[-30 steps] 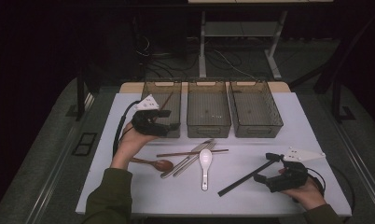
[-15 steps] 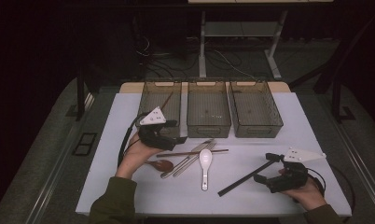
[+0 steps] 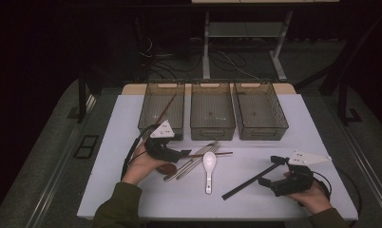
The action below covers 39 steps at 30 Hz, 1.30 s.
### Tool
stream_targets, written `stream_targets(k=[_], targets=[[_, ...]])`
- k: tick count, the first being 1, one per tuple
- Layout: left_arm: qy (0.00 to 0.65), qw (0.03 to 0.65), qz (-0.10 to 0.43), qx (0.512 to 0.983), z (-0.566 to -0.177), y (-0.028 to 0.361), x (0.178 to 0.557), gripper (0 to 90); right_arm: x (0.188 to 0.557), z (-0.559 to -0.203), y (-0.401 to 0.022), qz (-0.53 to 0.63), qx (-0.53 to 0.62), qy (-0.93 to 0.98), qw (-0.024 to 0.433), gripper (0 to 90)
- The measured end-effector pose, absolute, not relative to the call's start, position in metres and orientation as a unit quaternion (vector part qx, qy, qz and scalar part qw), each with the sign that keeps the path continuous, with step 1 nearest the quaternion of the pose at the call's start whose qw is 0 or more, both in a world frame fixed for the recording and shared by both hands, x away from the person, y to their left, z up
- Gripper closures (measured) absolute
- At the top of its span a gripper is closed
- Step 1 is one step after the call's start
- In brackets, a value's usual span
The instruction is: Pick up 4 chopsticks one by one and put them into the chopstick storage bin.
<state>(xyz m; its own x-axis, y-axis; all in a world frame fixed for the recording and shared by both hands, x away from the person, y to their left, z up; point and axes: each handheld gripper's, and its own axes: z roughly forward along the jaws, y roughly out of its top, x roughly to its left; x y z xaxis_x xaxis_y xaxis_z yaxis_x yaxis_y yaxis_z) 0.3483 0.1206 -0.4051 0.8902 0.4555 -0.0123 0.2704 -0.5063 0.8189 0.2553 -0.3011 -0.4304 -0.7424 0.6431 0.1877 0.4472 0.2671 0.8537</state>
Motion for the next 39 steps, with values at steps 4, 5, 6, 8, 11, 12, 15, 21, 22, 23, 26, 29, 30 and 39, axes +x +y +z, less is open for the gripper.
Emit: stream_targets(k=[4,5,6,8,11,12,15,21,22,23,26,29,30,39], targets=[[0.204,0.449,0.094,0.865,-0.409,0.117,0.349,39.6,0.255,-0.431,-0.301,0.497,0.344,0.79,0.098,1.0],[0.202,0.45,0.091,0.865,-0.41,0.116,0.35,41.5,0.255,-0.431,-0.301,0.497,0.344,0.79,0.098,1.0],[0.204,0.451,0.089,0.864,-0.411,0.115,0.351,42.8,0.255,-0.431,-0.301,0.497,0.344,0.791,0.097,1.0],[0.205,0.452,0.081,0.865,-0.415,0.114,0.353,46.4,0.255,-0.431,-0.301,0.496,0.344,0.791,0.097,1.0],[0.2,0.442,0.076,0.871,-0.418,0.112,0.355,51.2,0.255,-0.431,-0.301,0.497,0.346,0.79,0.098,1.0],[0.199,0.442,0.074,0.872,-0.419,0.111,0.355,52.3,0.255,-0.431,-0.301,0.497,0.346,0.79,0.098,1.0],[0.197,0.436,0.072,0.875,-0.422,0.109,0.356,55.1,0.256,-0.431,-0.301,0.497,0.346,0.79,0.098,1.0],[0.199,0.434,0.059,0.876,-0.429,0.108,0.362,63.0,0.255,-0.431,-0.301,0.497,0.345,0.79,0.097,1.0],[0.202,0.434,0.054,0.877,-0.431,0.108,0.362,64.0,0.255,-0.431,-0.301,0.497,0.345,0.79,0.098,1.0],[0.199,0.431,0.052,0.879,-0.432,0.108,0.363,65.3,0.256,-0.431,-0.301,0.497,0.345,0.79,0.098,1.0],[0.196,0.424,0.049,0.883,-0.434,0.107,0.363,68.7,0.256,-0.431,-0.302,0.497,0.346,0.79,0.097,1.0],[0.193,0.423,0.041,0.884,-0.435,0.106,0.364,71.0,0.256,-0.431,-0.301,0.497,0.345,0.79,0.098,1.0],[0.192,0.423,0.037,0.885,-0.436,0.105,0.363,71.4,0.256,-0.431,-0.301,0.498,0.345,0.79,0.097,1.0],[0.181,0.405,0.035,0.895,-0.442,0.1,0.365,77.3,0.256,-0.431,-0.302,0.498,0.347,0.789,0.096,1.0]])
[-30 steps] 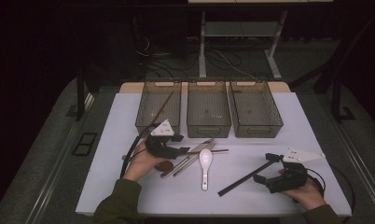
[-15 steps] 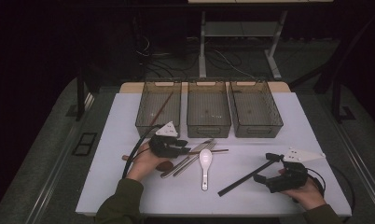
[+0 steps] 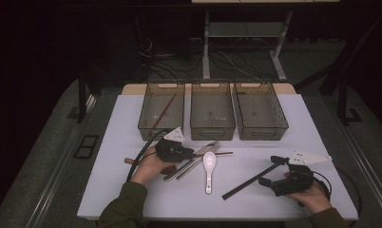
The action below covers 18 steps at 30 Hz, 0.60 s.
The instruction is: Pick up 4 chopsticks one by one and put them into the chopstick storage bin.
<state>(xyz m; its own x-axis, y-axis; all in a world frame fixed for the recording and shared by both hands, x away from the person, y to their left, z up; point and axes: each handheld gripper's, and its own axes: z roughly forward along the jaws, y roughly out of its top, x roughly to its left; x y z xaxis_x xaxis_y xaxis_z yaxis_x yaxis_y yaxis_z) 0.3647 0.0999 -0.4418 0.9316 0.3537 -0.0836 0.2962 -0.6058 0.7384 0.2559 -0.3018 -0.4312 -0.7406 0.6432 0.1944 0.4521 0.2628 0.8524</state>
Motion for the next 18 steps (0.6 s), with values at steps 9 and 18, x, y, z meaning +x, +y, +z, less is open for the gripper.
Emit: stream_targets(k=[9,18], targets=[[0.185,0.396,0.033,0.899,-0.4456,0.1007,0.3662,77.7,0.2566,-0.4317,-0.3027,0.499,0.35,0.787,0.094,1.0],[0.189,0.392,0.027,0.9,-0.4485,0.1017,0.3677,77.7,0.257,-0.4322,-0.303,0.499,0.351,0.786,0.093,1.0]])
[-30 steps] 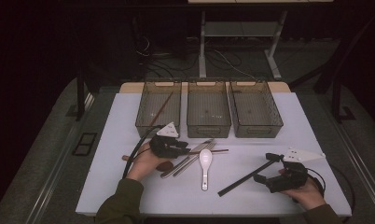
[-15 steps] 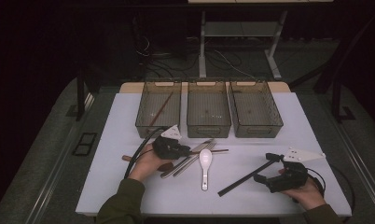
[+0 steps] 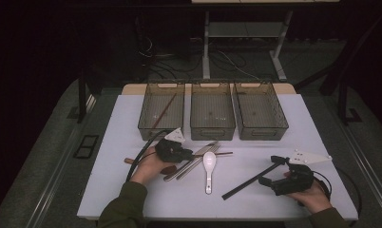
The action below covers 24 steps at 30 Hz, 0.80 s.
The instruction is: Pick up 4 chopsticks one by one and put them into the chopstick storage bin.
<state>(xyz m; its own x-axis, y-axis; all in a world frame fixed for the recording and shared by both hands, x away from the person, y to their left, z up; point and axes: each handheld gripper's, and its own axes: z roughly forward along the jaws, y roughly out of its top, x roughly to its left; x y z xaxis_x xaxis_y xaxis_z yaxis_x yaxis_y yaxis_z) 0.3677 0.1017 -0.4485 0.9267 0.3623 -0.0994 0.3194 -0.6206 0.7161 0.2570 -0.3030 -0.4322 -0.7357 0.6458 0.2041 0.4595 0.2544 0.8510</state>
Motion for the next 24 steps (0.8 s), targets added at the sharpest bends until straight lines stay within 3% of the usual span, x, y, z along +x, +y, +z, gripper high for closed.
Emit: stream_targets(k=[24], targets=[[0.153,0.398,0.032,0.904,-0.448,0.1029,0.3672,82.2,0.2561,-0.432,-0.3021,0.5,0.349,0.788,0.093,1.0]])
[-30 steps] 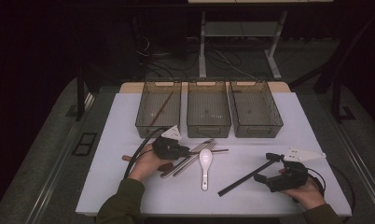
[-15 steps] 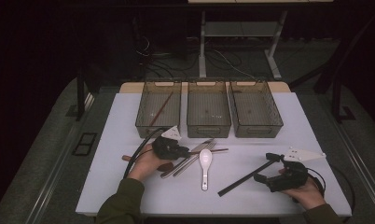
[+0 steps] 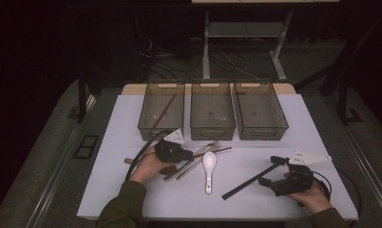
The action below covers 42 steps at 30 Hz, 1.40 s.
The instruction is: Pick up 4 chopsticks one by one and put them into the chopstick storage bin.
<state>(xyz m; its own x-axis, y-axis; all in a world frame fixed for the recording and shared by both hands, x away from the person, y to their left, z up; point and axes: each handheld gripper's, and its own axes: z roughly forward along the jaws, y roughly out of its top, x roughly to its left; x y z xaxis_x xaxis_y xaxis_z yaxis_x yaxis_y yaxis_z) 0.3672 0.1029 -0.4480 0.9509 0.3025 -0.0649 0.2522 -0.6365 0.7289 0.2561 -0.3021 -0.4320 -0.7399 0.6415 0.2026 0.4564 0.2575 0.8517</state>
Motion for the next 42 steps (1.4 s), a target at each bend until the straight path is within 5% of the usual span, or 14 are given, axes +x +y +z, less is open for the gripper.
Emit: stream_targets(k=[42], targets=[[0.132,0.41,0.093,0.898,-0.408,0.105,0.347,83.1,0.257,-0.433,-0.304,0.505,0.353,0.783,0.087,1.0]])
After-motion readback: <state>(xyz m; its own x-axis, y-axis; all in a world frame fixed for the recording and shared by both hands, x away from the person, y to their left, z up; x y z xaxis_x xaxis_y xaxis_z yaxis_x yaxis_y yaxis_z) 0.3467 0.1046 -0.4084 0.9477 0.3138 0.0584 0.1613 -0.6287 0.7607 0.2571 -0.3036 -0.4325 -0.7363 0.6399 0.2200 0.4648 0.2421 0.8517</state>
